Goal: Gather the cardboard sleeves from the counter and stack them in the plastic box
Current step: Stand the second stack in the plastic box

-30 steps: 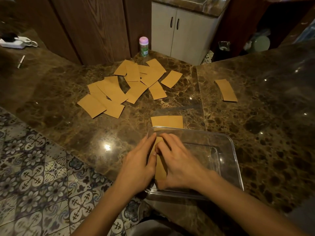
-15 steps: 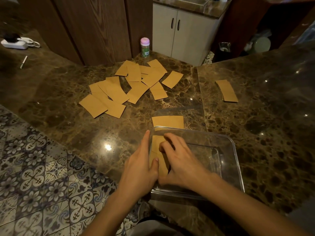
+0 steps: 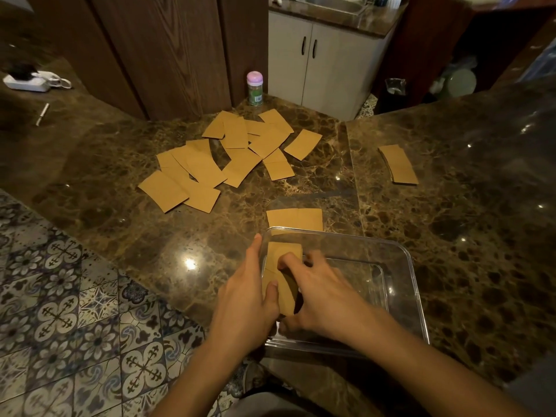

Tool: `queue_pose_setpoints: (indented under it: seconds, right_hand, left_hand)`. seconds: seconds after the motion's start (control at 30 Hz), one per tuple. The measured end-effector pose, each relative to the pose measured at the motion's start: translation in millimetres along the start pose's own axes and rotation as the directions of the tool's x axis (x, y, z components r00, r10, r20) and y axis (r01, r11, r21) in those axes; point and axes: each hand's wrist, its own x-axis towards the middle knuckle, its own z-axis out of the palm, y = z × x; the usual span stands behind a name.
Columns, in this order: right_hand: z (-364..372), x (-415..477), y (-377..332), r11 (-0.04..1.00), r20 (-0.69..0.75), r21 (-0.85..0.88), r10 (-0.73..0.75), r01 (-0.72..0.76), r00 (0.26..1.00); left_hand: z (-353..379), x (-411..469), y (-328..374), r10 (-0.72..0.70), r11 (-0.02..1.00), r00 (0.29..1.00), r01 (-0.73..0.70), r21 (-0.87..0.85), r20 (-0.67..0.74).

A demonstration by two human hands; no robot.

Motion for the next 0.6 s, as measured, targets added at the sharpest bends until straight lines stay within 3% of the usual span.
queue_pose_setpoints:
  seconds: [0.33,0.6]
  right_hand:
    - [1.0,7.4,0.6,0.999,-0.015,0.018,0.039,-0.039,0.999]
    - [-44.7,8.5,0.4,0.999,0.206,-0.037,-0.027,0.035,0.978]
  left_hand:
    - [-1.2,3.1,-5.9,0.018,1.000,0.998,-0.019,0.010,0.055]
    - [-26.6,25.2,-1.0,-0.006,0.999,0.997,0.010,-0.043,0.082]
